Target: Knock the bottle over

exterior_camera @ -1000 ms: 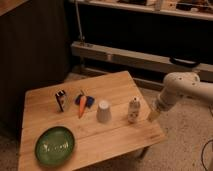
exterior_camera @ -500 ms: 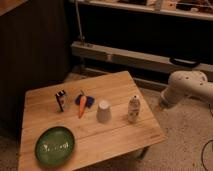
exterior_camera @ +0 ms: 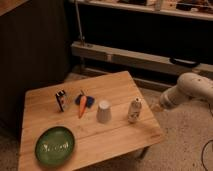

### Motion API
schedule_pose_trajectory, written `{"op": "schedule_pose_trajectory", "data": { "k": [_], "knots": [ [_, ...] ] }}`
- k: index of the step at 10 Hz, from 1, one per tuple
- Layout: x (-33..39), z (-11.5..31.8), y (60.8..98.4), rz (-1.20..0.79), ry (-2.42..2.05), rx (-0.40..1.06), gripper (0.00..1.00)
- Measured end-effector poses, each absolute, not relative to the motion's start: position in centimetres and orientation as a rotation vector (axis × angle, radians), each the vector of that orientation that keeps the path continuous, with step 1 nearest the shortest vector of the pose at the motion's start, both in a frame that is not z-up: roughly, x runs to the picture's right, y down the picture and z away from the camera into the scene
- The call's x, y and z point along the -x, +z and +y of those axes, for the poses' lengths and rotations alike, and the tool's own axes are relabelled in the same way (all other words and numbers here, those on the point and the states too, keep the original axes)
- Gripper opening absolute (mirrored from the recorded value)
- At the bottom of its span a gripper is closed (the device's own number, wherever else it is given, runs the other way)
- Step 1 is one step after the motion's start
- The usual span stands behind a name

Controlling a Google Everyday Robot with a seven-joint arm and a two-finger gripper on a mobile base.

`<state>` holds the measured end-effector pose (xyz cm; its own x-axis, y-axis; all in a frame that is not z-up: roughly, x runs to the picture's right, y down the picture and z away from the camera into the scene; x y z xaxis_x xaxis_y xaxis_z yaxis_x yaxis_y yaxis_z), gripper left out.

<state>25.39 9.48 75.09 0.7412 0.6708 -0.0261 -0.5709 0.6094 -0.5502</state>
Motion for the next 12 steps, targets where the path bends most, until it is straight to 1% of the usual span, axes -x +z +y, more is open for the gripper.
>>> {"op": "schedule_pose_trajectory", "data": {
  "k": [2, 9, 12],
  "knots": [
    [-24.5, 9.3, 75.3, -0.213, 0.698, 0.583, 0.0],
    [-17.0, 8.2, 76.4, -0.271, 0.547, 0.662, 0.0],
    [-15.2, 8.1, 77.2, -0.277, 0.524, 0.682, 0.0]
  ]
}}
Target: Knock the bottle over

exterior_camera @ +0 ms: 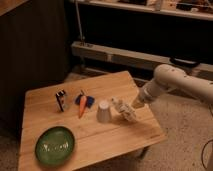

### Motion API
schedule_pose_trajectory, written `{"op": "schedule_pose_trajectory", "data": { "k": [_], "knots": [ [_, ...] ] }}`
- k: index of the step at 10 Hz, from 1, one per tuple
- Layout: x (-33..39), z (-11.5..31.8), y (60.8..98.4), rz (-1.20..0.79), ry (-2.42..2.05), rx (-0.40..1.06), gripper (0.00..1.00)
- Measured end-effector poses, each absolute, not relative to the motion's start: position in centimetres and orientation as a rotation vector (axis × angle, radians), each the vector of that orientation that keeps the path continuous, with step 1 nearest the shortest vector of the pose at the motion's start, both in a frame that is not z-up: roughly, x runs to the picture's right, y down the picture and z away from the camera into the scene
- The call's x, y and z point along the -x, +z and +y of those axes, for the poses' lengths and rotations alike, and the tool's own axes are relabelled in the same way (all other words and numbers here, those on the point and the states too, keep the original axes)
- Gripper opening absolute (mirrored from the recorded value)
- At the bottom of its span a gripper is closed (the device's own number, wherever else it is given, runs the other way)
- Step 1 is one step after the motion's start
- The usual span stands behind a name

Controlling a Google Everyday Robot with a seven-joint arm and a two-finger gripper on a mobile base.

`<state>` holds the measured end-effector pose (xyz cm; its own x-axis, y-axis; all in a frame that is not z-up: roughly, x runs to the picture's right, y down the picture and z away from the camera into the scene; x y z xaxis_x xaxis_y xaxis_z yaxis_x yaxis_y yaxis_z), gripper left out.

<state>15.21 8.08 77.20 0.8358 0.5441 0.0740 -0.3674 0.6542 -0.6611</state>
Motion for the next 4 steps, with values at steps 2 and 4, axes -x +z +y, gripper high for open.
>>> {"op": "schedule_pose_trajectory", "data": {
  "k": [2, 4],
  "knots": [
    [-14.5, 7.62, 77.68, -0.281, 0.516, 0.677, 0.0],
    [-15.14, 7.55, 78.31, -0.28, 0.534, 0.678, 0.03]
  ]
}}
